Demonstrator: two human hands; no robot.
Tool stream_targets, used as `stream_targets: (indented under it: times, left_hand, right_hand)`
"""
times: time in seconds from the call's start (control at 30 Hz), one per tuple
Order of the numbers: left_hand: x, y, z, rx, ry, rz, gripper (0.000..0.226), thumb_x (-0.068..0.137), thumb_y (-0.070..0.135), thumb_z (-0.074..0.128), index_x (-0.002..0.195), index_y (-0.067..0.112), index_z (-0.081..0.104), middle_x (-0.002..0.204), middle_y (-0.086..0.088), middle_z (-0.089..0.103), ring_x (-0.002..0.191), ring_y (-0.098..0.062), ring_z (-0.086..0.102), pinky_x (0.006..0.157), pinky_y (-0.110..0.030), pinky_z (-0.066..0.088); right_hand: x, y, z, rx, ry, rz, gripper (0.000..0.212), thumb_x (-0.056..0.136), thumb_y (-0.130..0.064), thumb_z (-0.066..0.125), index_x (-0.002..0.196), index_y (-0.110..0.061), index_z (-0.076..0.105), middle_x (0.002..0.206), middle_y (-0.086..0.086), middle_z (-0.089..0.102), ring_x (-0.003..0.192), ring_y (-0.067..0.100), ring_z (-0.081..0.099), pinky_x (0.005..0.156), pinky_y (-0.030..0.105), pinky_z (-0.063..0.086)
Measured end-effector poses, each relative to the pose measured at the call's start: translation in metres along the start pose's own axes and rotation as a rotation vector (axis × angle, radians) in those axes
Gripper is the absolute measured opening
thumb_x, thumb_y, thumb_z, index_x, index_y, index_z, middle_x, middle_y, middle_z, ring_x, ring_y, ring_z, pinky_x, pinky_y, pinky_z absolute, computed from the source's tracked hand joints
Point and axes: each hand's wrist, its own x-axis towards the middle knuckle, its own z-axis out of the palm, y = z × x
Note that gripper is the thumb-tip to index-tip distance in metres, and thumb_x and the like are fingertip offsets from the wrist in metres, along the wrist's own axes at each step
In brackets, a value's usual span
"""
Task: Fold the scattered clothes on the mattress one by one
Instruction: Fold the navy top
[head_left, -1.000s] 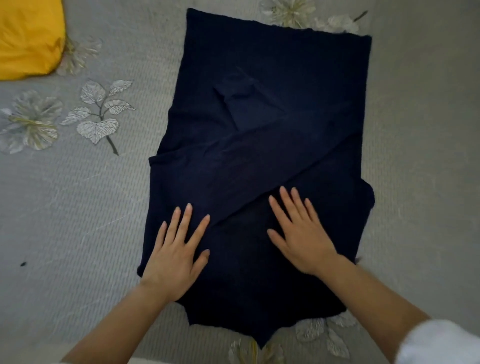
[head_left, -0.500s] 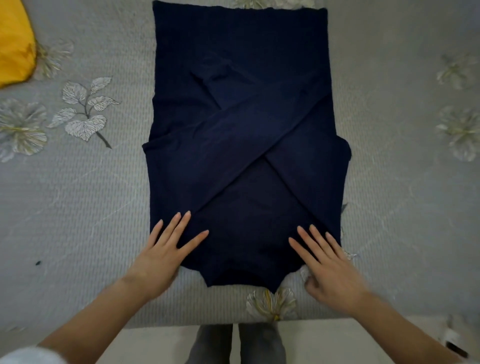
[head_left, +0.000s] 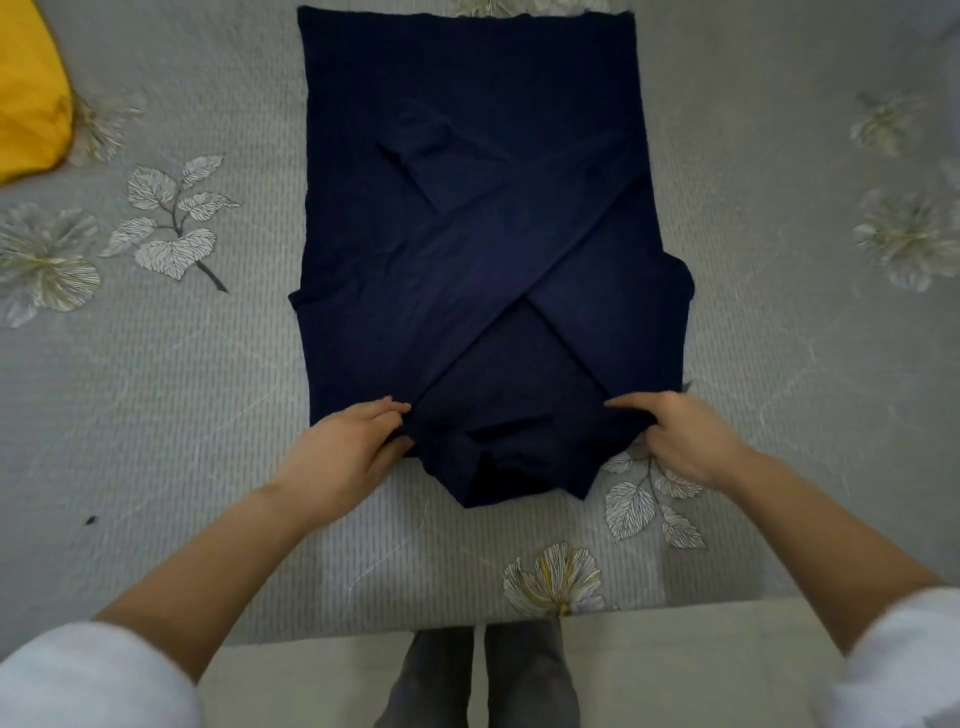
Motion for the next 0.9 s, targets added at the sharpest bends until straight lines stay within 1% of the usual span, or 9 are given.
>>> stream_targets:
  times: [0.1,0.2,0.33,0.43,0.47,0.5,0.57,0.7,0.9]
  left_hand:
    - [-0.002,0.012,-0.011,-0.051,-0.073,-0.019,0.060,0.086,0.063,0.025,0.091,0.019,0.065,0.085,0.010,0.066,0.076,-0.004,0.061,0.075,-0.028,0.053]
    - [-0.008,0.018,-0.015,-0.140,-0.221,-0.043,0.060,0.081,0.068,0.032,0.064,0.015,0.051,0.059,0.008,0.055,0.054,-0.006,0.052,0.055,-0.024,0.044]
    - [-0.018,0.029,-0.025,-0.267,-0.583,-0.218,0.065,0.066,0.082,0.034,0.055,0.019,0.046,0.054,0.010,0.050,0.052,0.000,0.047,0.055,-0.016,0.038]
    - [-0.023,0.037,-0.023,-0.324,-0.857,-0.274,0.055,0.075,0.079,0.039,0.054,0.029,0.029,0.052,0.020,0.047,0.045,0.004,0.043,0.053,-0.010,0.035]
    - [-0.023,0.035,-0.022,-0.370,-0.912,-0.275,0.049,0.078,0.077,0.040,0.059,0.034,0.053,0.058,0.026,0.048,0.049,0.006,0.045,0.058,-0.008,0.036]
    - [-0.021,0.035,-0.025,-0.413,-0.939,-0.286,0.055,0.080,0.075,0.041,0.088,0.025,0.061,0.071,0.033,0.050,0.058,0.009,0.048,0.067,-0.006,0.038]
    - [-0.015,0.030,-0.038,-0.494,-0.922,-0.295,0.029,0.081,0.071,0.048,0.091,0.045,0.059,0.089,0.031,0.058,0.080,0.011,0.057,0.082,-0.007,0.040]
    - [0.007,0.017,-0.072,-0.581,-0.692,-0.216,0.022,0.084,0.039,0.067,0.098,0.021,0.070,0.096,0.009,0.073,0.093,-0.009,0.068,0.081,-0.018,0.051]
    - [0.039,-0.001,-0.125,-0.669,-0.458,-0.157,0.021,0.091,0.018,0.056,0.110,0.018,0.066,0.104,0.007,0.073,0.097,-0.009,0.069,0.079,-0.016,0.052]
  right_hand:
    - [-0.007,0.007,-0.011,0.103,-0.208,-0.025,0.055,0.080,0.012,0.041,0.119,-0.017,0.068,0.119,-0.004,0.067,0.114,0.017,0.059,0.102,0.030,0.043]
    - [-0.017,0.016,-0.015,0.157,-0.429,0.016,0.035,0.079,0.007,0.045,0.097,-0.008,0.072,0.100,0.011,0.071,0.101,0.033,0.063,0.094,0.046,0.049]
    - [-0.036,0.019,-0.017,0.143,-0.693,0.148,0.028,0.083,-0.003,0.060,0.075,-0.028,0.072,0.085,-0.003,0.070,0.087,0.015,0.065,0.083,0.026,0.050]
    - [-0.046,0.020,-0.015,0.121,-0.846,0.241,0.015,0.084,-0.011,0.065,0.097,-0.016,0.071,0.099,-0.002,0.070,0.094,0.013,0.065,0.086,0.024,0.052]
    - [-0.046,0.020,-0.014,0.130,-0.852,0.254,0.019,0.084,-0.011,0.065,0.102,-0.014,0.071,0.104,0.000,0.071,0.098,0.015,0.065,0.089,0.025,0.052]
    - [-0.045,0.020,-0.014,0.163,-0.842,0.258,0.020,0.085,-0.010,0.064,0.103,-0.014,0.072,0.105,0.001,0.071,0.100,0.016,0.066,0.091,0.026,0.052]
    - [-0.040,0.019,-0.018,0.247,-0.765,0.236,0.023,0.087,-0.006,0.062,0.101,-0.019,0.074,0.106,0.000,0.072,0.102,0.017,0.066,0.093,0.027,0.051]
    - [-0.016,0.013,-0.043,0.439,-0.609,0.192,0.038,0.093,0.000,0.053,0.111,-0.029,0.071,0.110,-0.008,0.072,0.103,0.010,0.066,0.094,0.026,0.050]
    - [0.026,-0.008,-0.091,0.564,-0.388,0.093,0.045,0.094,0.004,0.048,0.113,-0.032,0.068,0.108,-0.012,0.072,0.100,0.006,0.067,0.085,0.021,0.053]
